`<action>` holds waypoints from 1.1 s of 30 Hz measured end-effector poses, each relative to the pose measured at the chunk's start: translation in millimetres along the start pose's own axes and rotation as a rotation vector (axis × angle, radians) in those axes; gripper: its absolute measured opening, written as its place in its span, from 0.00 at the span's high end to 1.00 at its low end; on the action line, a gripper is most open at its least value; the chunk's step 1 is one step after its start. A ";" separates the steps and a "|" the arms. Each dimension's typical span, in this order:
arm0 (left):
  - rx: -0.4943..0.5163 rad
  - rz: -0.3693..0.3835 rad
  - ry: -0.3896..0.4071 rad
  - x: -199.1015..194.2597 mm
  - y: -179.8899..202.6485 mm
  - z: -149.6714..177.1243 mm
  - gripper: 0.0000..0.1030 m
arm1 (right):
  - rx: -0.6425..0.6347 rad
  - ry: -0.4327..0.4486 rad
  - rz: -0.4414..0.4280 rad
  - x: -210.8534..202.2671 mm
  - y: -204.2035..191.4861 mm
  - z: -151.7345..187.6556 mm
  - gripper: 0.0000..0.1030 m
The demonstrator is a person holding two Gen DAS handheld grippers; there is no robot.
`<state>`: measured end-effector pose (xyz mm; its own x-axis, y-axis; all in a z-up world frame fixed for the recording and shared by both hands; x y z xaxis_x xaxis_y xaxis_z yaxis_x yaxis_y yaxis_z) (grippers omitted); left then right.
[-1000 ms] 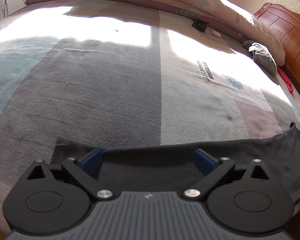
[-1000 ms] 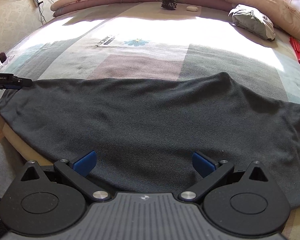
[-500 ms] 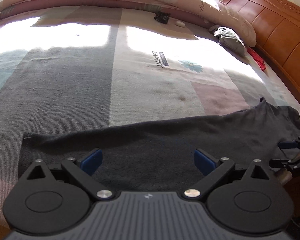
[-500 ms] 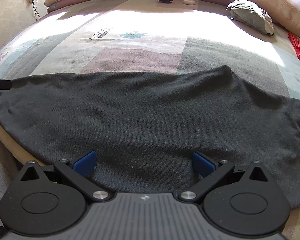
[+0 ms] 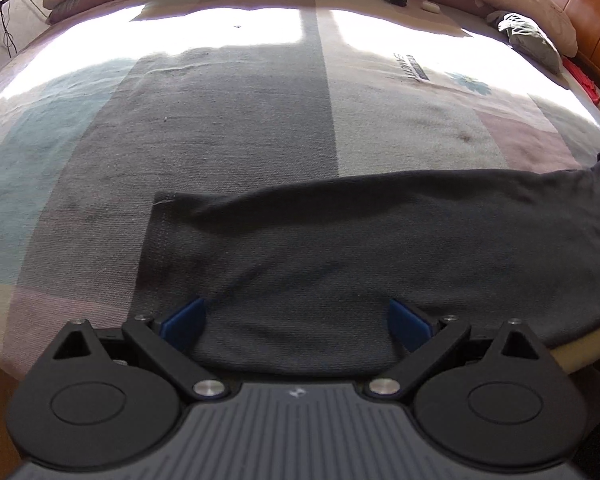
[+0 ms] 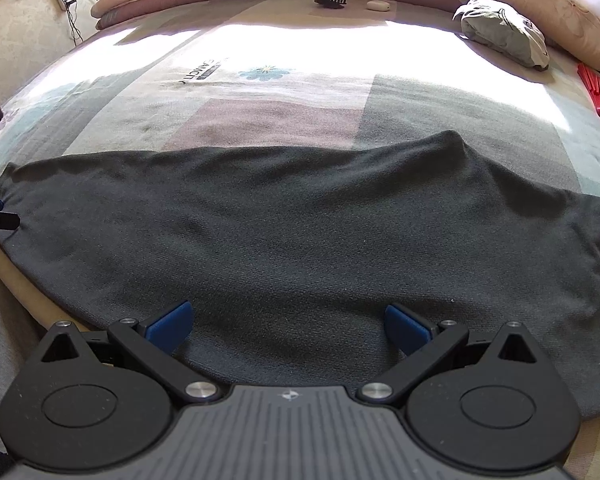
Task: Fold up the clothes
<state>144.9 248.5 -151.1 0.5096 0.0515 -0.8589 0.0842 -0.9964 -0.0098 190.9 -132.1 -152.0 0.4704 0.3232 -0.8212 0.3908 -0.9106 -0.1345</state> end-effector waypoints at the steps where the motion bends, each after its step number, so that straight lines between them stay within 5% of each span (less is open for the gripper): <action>1: 0.002 -0.005 0.010 -3.8 2.6 -2.9 0.05 | 0.000 0.000 0.001 0.1 0.1 -0.1 0.00; 9: 0.122 0.065 0.175 -36.6 85.1 -40.4 0.05 | 0.005 0.032 0.021 -3.5 -0.7 -17.2 0.00; 17: 0.216 0.015 0.143 7.8 171.7 -16.0 0.04 | -0.087 0.087 0.146 21.4 -0.6 -35.6 0.00; 23: 0.128 0.050 0.169 -0.4 155.3 4.0 0.02 | -0.045 0.107 0.095 18.5 8.7 -17.2 0.00; 33: 0.142 0.059 0.133 -18.0 153.0 2.4 0.02 | -0.128 0.058 0.074 -8.2 13.1 6.0 0.00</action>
Point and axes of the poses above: each gripper's, at about its wrist camera, not at the fingertips, and x roughly the way its jaws point, y to its right, z to its underside, the point moved 7 cm from there along x, roughly the way its jaws point, and after that the axes turned 2 degrees about x, right-handed, at the moved point
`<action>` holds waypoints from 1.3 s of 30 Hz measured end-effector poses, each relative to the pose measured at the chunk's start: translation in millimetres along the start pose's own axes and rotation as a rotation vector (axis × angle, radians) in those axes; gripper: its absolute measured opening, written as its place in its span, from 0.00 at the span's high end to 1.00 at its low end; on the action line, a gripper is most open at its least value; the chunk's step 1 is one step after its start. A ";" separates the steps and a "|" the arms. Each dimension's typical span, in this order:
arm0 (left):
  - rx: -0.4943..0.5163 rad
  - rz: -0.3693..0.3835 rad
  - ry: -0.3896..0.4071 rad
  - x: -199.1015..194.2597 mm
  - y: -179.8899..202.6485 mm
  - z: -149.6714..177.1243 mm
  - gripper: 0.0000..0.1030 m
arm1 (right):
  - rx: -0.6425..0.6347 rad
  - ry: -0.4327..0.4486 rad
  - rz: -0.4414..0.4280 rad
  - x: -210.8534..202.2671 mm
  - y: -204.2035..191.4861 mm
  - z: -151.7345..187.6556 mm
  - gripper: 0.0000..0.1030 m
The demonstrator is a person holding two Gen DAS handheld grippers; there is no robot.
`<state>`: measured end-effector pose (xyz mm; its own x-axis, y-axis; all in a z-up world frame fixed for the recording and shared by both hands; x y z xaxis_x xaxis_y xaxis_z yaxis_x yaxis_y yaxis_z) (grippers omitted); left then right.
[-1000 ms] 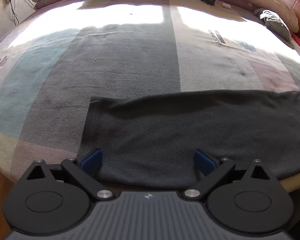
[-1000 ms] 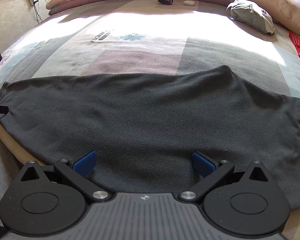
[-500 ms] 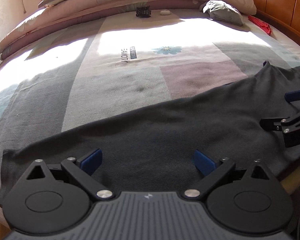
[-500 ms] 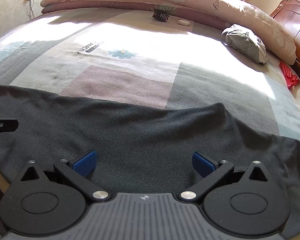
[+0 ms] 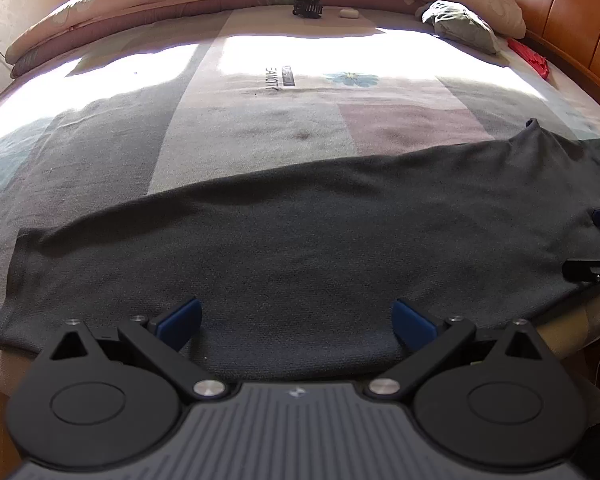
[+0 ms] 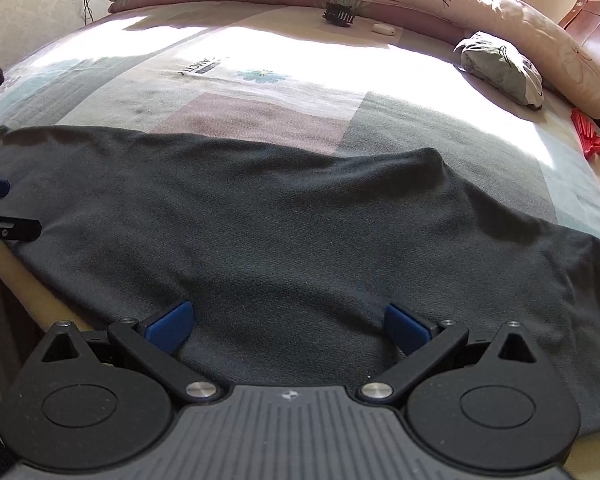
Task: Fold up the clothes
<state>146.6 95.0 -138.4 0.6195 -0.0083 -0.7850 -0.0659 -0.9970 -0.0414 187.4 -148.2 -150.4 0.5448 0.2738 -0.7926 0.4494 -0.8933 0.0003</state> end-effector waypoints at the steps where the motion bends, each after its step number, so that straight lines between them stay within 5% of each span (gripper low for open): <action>1: 0.010 0.014 0.020 -2.7 3.8 -7.9 0.02 | -0.002 0.003 -0.005 -3.9 2.5 -0.8 0.00; 7: 0.062 0.125 0.089 6.1 44.5 -44.4 0.02 | 0.052 0.120 0.134 -12.1 54.7 -36.2 0.00; 11: 0.091 0.185 0.052 27.0 69.7 -39.4 0.02 | 0.086 0.046 0.241 19.8 90.1 -25.9 0.00; 16: 0.148 0.170 0.056 32.6 74.6 -15.0 0.02 | 0.230 0.088 0.144 16.4 105.4 4.3 0.00; 23: 0.191 0.166 0.021 19.6 69.0 -5.3 0.01 | 0.204 0.087 0.115 -2.5 104.5 20.8 0.00; 26: 0.212 0.198 0.027 10.1 73.9 -14.2 0.01 | 0.186 0.039 0.126 -7.4 107.9 17.4 0.00; 33: 0.202 0.243 0.059 19.5 94.2 -41.3 0.01 | 0.214 0.099 0.231 -6.4 152.1 -2.0 0.00; 39: 0.219 0.267 0.055 29.3 95.9 -13.6 0.01 | 0.330 0.092 0.230 3.8 168.1 23.0 0.00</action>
Point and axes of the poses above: each gripper's, at about its wrist camera, not at the fingertips, and x roughly the way its jaws point, y to its right, z to its underside, the point moved 7 cm from there along x, roughly the way its jaws point, and after that the axes turned 2 degrees about x, right-handed, at the moved point
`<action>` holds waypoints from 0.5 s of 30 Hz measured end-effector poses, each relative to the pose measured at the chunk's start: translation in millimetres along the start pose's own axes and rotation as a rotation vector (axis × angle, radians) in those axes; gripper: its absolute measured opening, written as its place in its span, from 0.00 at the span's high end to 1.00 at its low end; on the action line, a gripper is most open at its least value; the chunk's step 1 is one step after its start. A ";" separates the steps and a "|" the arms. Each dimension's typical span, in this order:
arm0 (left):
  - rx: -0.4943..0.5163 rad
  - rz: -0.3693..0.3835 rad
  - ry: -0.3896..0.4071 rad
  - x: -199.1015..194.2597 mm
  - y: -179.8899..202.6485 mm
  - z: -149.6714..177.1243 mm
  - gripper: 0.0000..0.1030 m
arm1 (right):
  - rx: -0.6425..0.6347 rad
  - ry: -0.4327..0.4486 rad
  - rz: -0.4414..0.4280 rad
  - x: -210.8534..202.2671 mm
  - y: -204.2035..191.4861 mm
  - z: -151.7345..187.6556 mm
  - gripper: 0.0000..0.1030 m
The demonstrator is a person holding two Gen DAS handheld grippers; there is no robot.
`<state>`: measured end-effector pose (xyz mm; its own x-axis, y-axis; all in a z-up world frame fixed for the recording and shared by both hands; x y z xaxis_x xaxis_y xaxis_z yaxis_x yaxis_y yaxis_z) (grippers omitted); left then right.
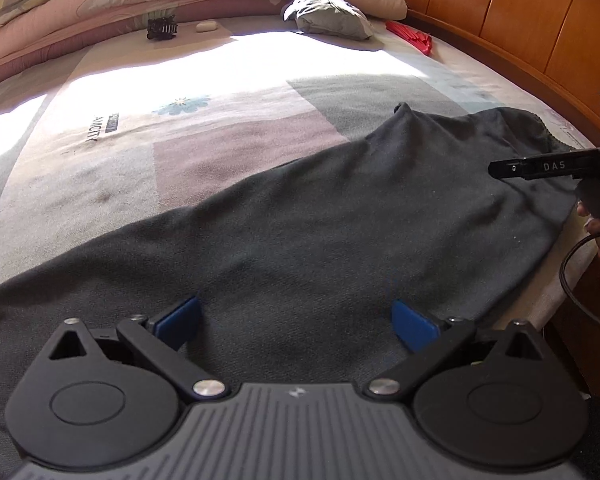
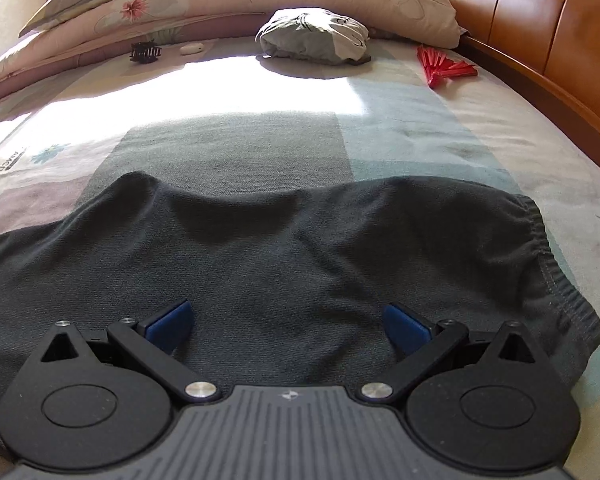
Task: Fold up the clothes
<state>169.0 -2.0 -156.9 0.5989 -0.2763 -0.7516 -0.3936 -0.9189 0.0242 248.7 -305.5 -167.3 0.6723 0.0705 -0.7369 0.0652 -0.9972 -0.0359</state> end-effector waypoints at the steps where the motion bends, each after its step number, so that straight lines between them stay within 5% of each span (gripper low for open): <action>1: 0.012 0.000 -0.001 -4.0 -0.6 3.7 0.01 | -0.005 0.006 -0.001 -3.2 0.1 3.6 0.00; 8: 0.013 -0.034 -0.038 -22.2 -13.8 7.2 0.01 | 0.012 -0.027 -0.008 -18.6 6.4 9.5 0.00; 12: -0.024 -0.063 0.009 -22.9 -23.4 -14.4 0.01 | 0.002 0.032 0.008 -22.4 8.0 -12.1 0.00; 15: -0.073 -0.012 0.034 -17.7 -23.2 -27.2 0.01 | 0.029 0.058 0.006 -13.7 12.2 -23.5 0.00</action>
Point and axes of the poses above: each gripper's, at about its wrist camera, not at the fingertips, and x roughly the way its jaws point, y to its right, z to its underside, the point moved 7 cm from there along x, roughly the way its jaws point, and after that the axes turned 2 degrees about x, right-handed, at the moved point
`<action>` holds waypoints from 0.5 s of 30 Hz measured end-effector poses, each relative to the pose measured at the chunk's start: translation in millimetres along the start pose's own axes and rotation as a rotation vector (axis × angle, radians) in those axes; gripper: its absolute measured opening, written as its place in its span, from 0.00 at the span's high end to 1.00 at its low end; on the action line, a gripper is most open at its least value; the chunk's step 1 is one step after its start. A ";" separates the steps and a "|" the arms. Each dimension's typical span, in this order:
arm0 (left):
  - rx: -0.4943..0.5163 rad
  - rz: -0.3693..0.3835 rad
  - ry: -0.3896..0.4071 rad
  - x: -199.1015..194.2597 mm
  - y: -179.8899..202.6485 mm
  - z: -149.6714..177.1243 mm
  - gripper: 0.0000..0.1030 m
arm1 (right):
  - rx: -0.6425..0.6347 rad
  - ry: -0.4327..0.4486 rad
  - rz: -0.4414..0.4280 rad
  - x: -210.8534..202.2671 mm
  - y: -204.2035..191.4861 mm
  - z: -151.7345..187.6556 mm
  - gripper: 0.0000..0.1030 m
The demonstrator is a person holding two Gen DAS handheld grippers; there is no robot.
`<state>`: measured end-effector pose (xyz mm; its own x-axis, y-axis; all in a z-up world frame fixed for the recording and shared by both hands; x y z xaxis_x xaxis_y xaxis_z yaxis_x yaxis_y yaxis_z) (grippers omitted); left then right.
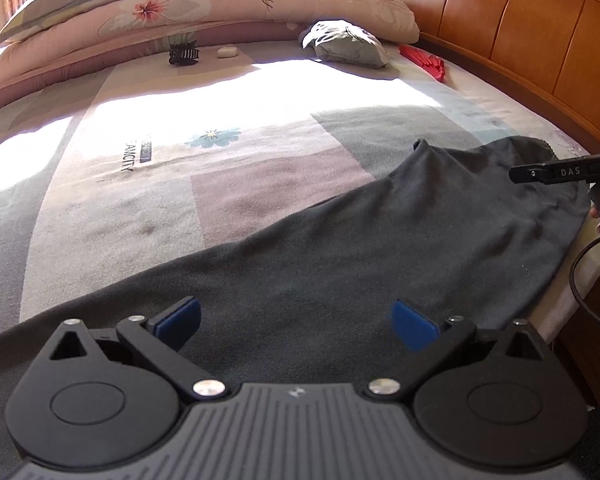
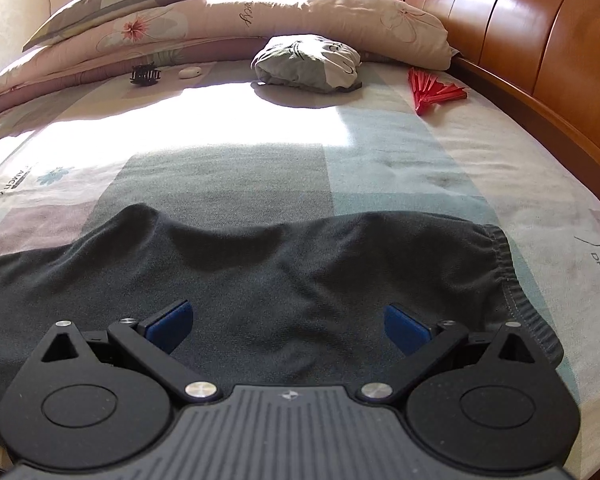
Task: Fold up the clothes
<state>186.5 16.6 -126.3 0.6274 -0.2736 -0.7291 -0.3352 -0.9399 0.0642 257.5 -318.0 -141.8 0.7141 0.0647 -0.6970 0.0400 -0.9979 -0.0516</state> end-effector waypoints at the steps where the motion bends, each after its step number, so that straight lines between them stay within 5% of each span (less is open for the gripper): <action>1: -0.012 0.007 -0.004 3.7 2.3 -1.5 0.01 | 0.014 0.006 -0.002 3.9 1.9 -2.4 0.00; 5: 0.010 0.028 -0.032 14.0 12.1 8.7 0.01 | 0.094 -0.026 0.006 21.7 14.3 11.6 0.00; 15: 0.077 -0.046 -0.061 3.5 6.0 26.7 0.01 | -0.007 -0.024 0.018 -4.4 17.3 27.0 0.00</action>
<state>167.9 15.5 -146.6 0.6001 -0.2150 -0.7705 -0.3612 -0.9322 -0.0212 236.3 -335.4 -159.0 0.6977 0.0465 -0.7149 0.0321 -0.9989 -0.0336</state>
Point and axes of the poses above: each gripper's, at about its wrist camera, not at the fingertips, and x roughly the way its jaws point, y to its right, z to its underside, the point moved 7 cm from there along x, roughly the way its jaws point, and after that the axes turned 2 degrees about x, right-handed, at the moved point
